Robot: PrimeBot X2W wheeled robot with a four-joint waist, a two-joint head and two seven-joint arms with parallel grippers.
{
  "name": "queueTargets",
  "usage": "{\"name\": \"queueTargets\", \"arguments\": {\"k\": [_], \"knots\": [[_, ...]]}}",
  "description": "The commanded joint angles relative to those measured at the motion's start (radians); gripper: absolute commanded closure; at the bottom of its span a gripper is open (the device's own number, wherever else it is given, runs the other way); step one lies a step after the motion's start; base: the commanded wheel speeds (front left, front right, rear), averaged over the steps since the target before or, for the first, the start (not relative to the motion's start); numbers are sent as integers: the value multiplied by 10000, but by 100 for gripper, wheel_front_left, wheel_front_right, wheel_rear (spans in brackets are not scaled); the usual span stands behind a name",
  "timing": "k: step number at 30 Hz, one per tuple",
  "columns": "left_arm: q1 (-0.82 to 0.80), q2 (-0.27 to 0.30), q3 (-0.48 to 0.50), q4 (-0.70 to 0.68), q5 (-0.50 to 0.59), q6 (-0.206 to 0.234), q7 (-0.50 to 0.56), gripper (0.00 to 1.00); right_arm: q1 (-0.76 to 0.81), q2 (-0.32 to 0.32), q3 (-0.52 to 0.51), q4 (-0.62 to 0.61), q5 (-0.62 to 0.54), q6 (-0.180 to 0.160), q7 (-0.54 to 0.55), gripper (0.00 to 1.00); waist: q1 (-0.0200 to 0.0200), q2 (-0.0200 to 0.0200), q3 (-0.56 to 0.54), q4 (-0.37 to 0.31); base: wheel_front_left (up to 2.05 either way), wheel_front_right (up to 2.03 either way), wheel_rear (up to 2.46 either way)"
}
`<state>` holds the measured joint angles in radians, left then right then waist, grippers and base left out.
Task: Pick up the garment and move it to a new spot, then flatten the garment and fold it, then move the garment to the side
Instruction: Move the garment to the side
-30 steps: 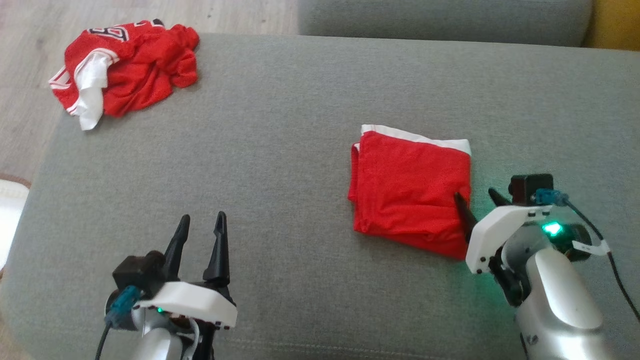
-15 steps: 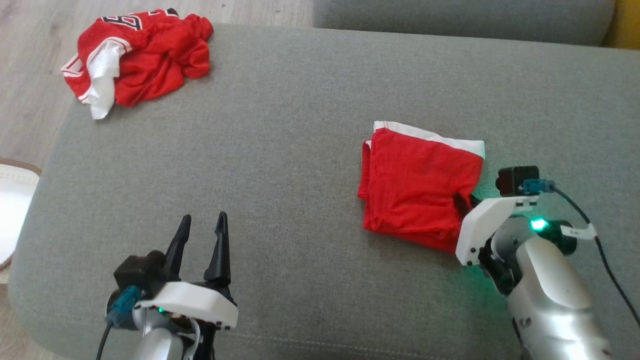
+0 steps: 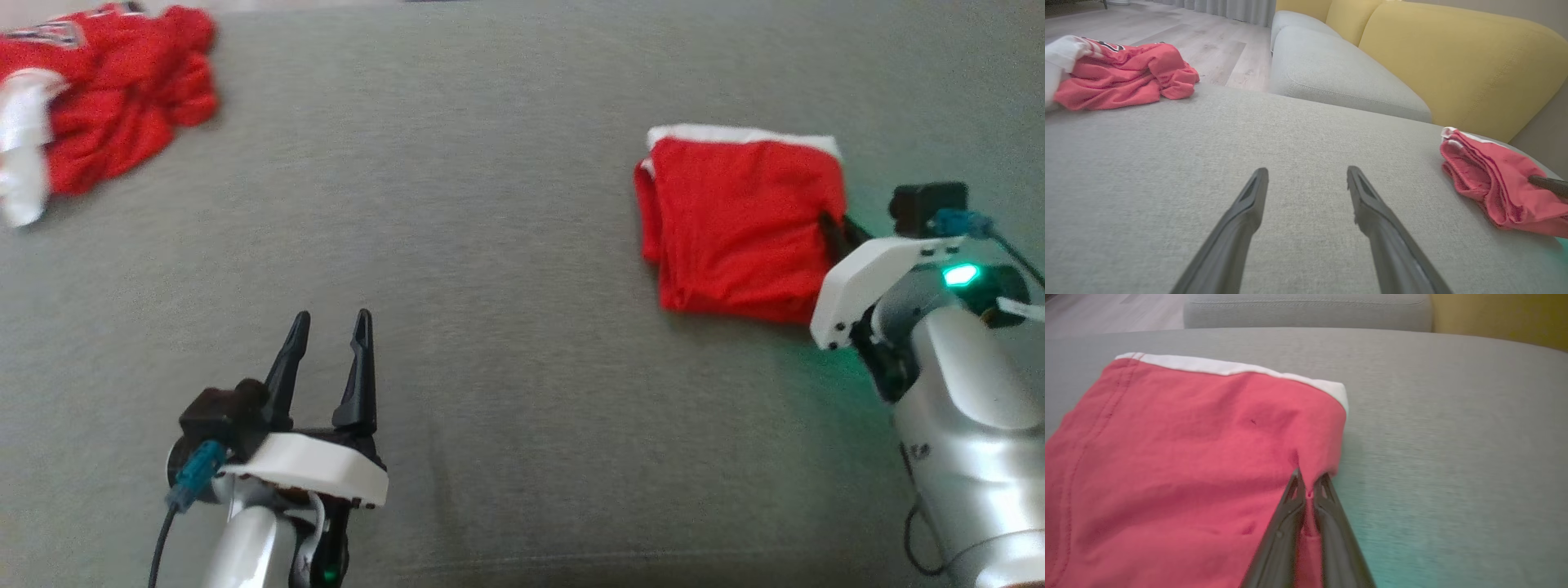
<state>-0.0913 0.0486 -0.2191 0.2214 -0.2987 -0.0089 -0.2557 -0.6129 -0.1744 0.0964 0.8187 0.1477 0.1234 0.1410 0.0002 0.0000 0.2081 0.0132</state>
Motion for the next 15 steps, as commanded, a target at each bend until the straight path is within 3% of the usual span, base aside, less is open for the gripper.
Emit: {"name": "queueTargets", "arguments": {"k": [1, 8, 15], "knots": [[-350, 16, 303, -347, 132, -18, -61, 0, -353, -80, 131, -330, -66, 73, -135, 100, -2, 0, 379, -744, 0, 0, 0], [-738, 27, 310, -364, 542, -258, -61, 0, -728, -381, -274, -563, -191, 73, -468, 100, -2, 0, 957, -2257, 0, 0, 0], [-1107, 26, 163, -247, 815, -412, -61, 0, -775, -362, -612, -681, -462, 73, -686, 100, -2, 0, 1164, -2610, 0, 0, 0]]}}
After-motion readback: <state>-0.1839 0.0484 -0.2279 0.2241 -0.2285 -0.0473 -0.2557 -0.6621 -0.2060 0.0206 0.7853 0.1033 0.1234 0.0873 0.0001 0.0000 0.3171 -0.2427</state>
